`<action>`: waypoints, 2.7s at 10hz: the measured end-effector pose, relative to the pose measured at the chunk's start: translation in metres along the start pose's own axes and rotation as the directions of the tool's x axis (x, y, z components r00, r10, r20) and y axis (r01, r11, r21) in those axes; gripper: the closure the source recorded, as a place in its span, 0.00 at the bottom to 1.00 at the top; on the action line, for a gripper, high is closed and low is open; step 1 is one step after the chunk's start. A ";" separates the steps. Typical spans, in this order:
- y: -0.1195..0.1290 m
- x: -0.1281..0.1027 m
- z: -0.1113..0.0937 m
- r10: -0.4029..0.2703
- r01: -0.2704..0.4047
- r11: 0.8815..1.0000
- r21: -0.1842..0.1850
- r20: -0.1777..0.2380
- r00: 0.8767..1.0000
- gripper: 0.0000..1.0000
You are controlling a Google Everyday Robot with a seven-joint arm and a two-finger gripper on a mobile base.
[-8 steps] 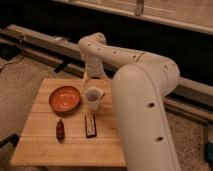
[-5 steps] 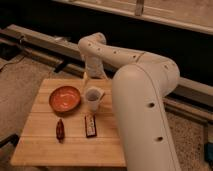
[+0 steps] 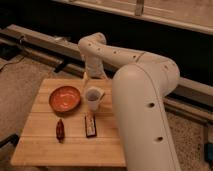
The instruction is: Push the ceramic bowl across the table
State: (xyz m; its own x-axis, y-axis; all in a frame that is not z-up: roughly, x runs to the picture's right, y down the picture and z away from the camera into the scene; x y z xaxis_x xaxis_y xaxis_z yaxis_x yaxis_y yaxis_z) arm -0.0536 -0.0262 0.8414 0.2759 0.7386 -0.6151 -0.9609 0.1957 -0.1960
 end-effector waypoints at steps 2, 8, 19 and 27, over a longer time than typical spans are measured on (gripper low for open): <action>0.000 0.000 0.000 0.000 0.000 1.000 0.000 0.000 1.000 0.20; 0.000 0.000 0.000 0.000 0.000 1.000 0.000 -0.001 1.000 0.20; 0.014 -0.020 0.022 -0.059 0.060 0.998 0.025 -0.016 0.998 0.20; 0.024 -0.076 0.087 -0.145 0.150 0.986 0.071 -0.079 0.986 0.20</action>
State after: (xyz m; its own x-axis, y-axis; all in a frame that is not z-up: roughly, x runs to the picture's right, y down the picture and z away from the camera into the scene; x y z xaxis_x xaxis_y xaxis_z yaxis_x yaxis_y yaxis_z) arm -0.1000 -0.0216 0.9497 0.4132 0.6492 -0.6386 -0.9077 0.3497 -0.2318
